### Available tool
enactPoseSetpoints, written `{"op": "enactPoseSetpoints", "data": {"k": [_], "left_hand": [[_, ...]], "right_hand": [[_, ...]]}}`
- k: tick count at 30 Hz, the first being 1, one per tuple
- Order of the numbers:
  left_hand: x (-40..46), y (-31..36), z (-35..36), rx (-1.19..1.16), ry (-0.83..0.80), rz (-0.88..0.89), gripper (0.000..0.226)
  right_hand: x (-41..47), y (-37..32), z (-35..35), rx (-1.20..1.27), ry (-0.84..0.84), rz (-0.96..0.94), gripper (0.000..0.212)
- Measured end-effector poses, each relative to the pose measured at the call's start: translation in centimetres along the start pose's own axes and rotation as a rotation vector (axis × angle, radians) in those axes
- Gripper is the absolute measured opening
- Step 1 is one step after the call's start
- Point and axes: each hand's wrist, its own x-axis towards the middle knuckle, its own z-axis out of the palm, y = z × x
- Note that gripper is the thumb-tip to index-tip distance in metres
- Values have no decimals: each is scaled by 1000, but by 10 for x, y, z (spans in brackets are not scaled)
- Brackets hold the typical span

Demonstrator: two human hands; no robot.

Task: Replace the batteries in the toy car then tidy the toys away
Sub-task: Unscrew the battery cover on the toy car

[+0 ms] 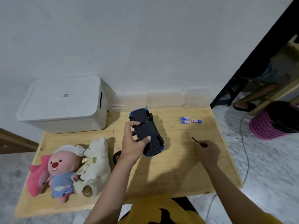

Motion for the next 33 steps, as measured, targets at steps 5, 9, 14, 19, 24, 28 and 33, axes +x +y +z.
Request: {"op": "enactPoseSetpoints", "data": {"k": [5,9,14,19,24,28,33], "left_hand": [[0,-1,6,1,-35,-37,50],[0,0,13,8,-66,-39,51],[3,1,18,18,-96,-33,51],[8,8,22,43,-123,2,50],[8,15,28,94,-154,43,48],[9,18,28,116,-170,89,48],[12,21,24,130,-184,132,48]], "right_hand": [[3,8,7,-115,-5,-97,10],[7,12,9,-135,-19,-96,12],[7,1,3,-64,12,-136,21],[-3,-52,-19,168,24,-321,18],[-22,-115,-29,333,-167,-481,22],[-25,-131,-16,240,-270,-593,30],[-22,-138,-7,219,-283,-674,29]]}}
